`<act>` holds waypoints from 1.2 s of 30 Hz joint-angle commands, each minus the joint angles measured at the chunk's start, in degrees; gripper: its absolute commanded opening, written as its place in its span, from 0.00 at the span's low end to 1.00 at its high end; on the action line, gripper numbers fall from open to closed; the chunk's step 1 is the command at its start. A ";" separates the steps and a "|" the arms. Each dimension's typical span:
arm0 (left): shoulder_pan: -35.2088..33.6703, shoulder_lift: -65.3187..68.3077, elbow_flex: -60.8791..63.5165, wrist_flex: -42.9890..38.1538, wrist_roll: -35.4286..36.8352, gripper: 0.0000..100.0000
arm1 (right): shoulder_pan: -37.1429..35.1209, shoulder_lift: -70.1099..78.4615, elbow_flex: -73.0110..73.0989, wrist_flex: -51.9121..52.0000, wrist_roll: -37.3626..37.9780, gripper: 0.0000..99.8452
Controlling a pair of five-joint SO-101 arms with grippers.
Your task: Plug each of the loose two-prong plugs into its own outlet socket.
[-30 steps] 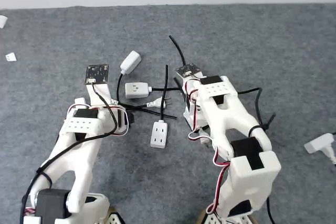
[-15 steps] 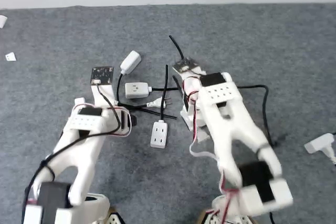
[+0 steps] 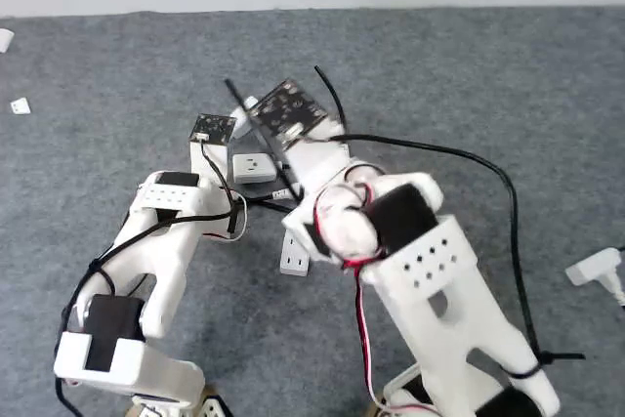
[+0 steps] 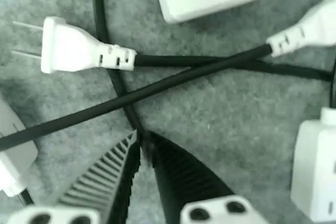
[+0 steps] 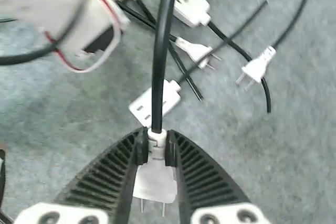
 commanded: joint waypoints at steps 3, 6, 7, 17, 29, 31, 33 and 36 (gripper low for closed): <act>2.73 -1.05 -2.07 6.07 -13.10 0.01 | -4.53 -2.33 3.69 -6.29 -0.79 0.01; 4.22 -4.13 1.27 5.98 -17.49 0.01 | -5.67 -2.33 8.26 -10.42 -0.79 0.01; 4.48 -5.89 2.95 5.27 -18.37 0.01 | -5.76 -2.33 9.23 -11.12 -0.88 0.01; 6.77 -25.14 19.21 -1.85 -22.42 0.01 | -5.58 -2.24 12.66 -13.23 -2.99 0.01; 12.13 -36.84 28.53 -3.87 -27.87 0.01 | -5.58 -2.24 13.45 -13.41 -3.08 0.01; 11.69 -38.86 30.20 -6.68 -26.81 0.01 | -5.49 -2.24 13.45 -13.41 -3.16 0.01; 10.37 -40.18 31.16 -9.85 -22.15 0.01 | -4.18 -2.24 13.45 -13.49 -5.27 0.01; 5.01 -41.23 31.52 -16.18 -10.90 0.01 | -0.66 -2.24 15.91 -17.89 -10.46 0.01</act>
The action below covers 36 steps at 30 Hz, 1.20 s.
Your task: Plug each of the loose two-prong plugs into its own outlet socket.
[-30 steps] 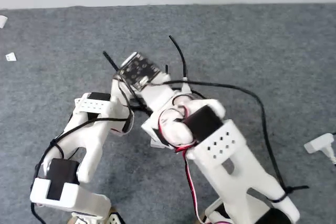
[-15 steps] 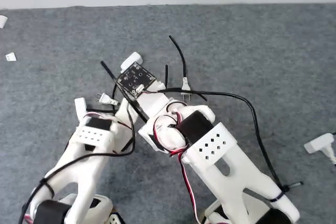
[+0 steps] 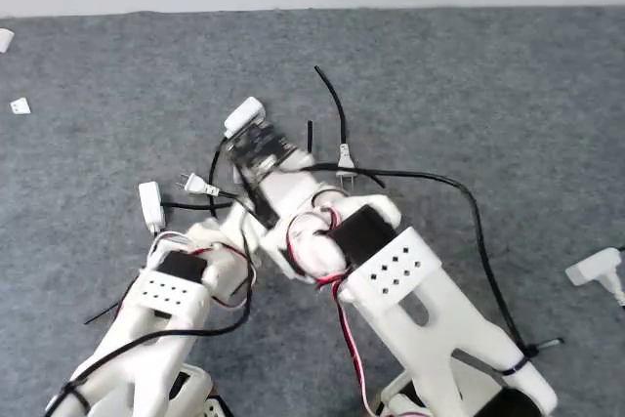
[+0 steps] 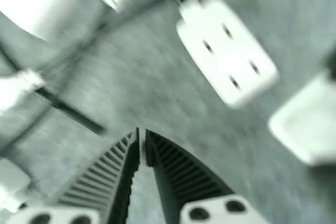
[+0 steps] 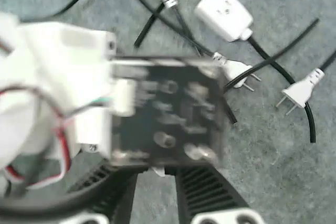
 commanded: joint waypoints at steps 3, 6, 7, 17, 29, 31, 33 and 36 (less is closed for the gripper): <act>-11.34 -2.29 -0.22 -13.71 21.45 0.01 | 5.67 -1.98 8.62 -12.97 -9.76 0.01; -13.71 -2.55 1.10 -15.38 24.00 0.01 | 6.02 -1.98 15.47 -21.67 -10.73 0.01; -13.80 -2.37 1.27 -15.38 23.65 0.01 | 6.02 -2.07 17.05 -23.96 -10.73 0.01; -14.07 -2.37 1.36 -15.30 22.59 0.01 | 9.36 -1.98 20.13 -29.67 -6.86 0.01; -14.07 -2.37 1.36 -15.30 22.59 0.01 | 6.73 -1.71 21.98 -31.08 -4.48 0.01; -14.07 -2.37 1.36 -15.30 22.59 0.01 | 6.73 -0.40 21.89 -31.08 -4.40 0.01; -14.07 -2.37 1.36 -15.30 22.59 0.01 | 6.73 1.80 21.54 -31.16 -3.78 0.01; -14.07 -2.37 1.36 -15.30 22.59 0.01 | 6.81 4.18 21.54 -33.19 -3.08 0.01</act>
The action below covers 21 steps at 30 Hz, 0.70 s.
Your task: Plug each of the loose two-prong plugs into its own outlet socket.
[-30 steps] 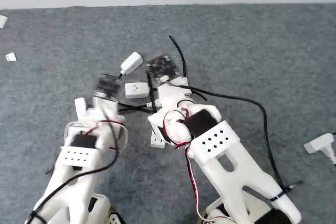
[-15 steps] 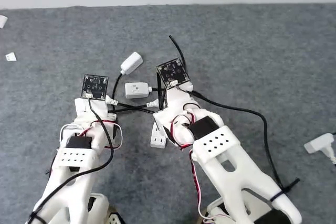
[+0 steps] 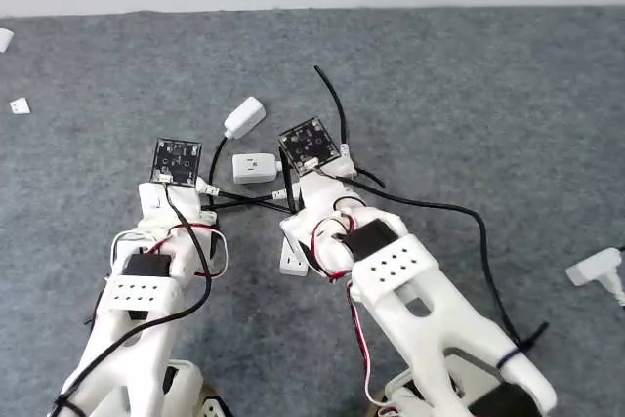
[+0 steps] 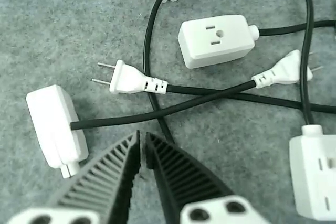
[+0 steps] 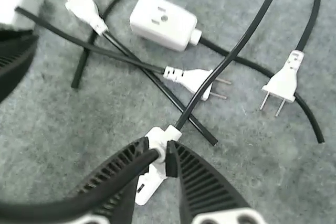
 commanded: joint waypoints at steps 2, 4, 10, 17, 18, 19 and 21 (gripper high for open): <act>-0.35 -1.14 -0.57 -1.41 0.09 0.01 | -0.31 1.27 -0.97 -2.51 1.05 0.01; -0.35 -1.14 -0.57 -1.41 0.09 0.01 | -0.40 1.27 -0.88 -2.33 0.88 0.01; -0.35 -1.14 -0.57 -1.41 0.00 0.01 | -0.57 1.19 -0.97 -1.63 0.44 0.01; -0.35 -1.14 -0.57 -1.41 0.00 0.01 | -1.45 1.89 2.81 -0.92 -0.88 0.01; -0.70 -1.14 -0.57 -1.41 0.00 0.01 | -1.63 1.89 3.60 -0.92 -0.88 0.01; -0.97 -1.14 -0.57 -1.41 0.00 0.01 | -1.54 1.89 4.04 -0.92 -0.88 0.01; -1.14 -1.14 -0.57 -1.41 0.00 0.01 | -1.45 1.89 4.40 -0.92 -0.88 0.01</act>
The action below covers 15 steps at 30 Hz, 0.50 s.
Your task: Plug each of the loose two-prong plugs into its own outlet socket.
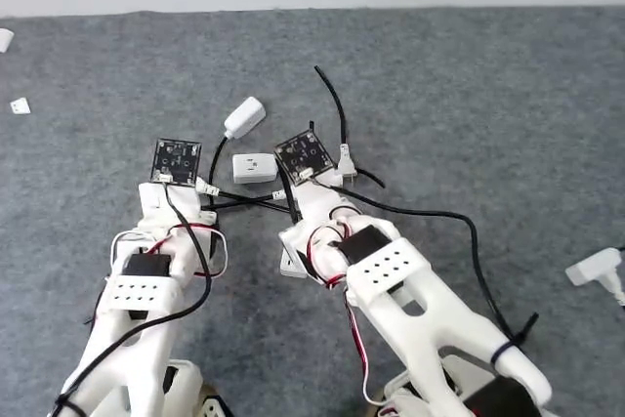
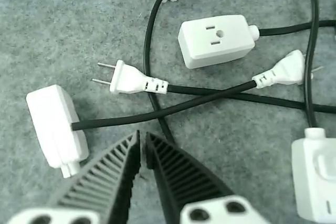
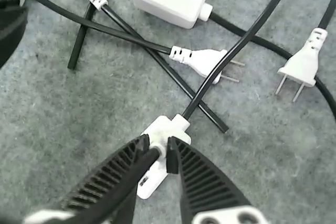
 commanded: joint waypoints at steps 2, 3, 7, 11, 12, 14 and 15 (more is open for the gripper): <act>-0.79 -1.14 -0.57 -1.41 0.00 0.01 | -0.48 0.40 0.79 1.10 -0.62 0.01; -0.79 -1.14 -0.57 -1.41 0.00 0.01 | -0.48 0.66 0.88 1.19 -0.62 0.01; -0.79 -1.14 -0.57 -1.49 0.00 0.01 | -1.36 6.55 -1.23 1.80 -0.09 0.01; -0.79 -1.14 -0.57 -1.49 0.00 0.01 | -2.07 15.34 -9.23 8.48 -0.09 0.01; -0.79 -1.14 -0.57 -1.49 0.00 0.01 | -1.98 17.10 -10.81 9.63 -0.09 0.01; -0.79 -1.14 -0.57 -1.49 0.00 0.01 | -2.07 19.65 -13.36 11.65 -0.09 0.01; -0.79 -1.14 -0.66 -1.49 0.00 0.01 | -2.15 20.09 -13.98 12.09 -0.18 0.01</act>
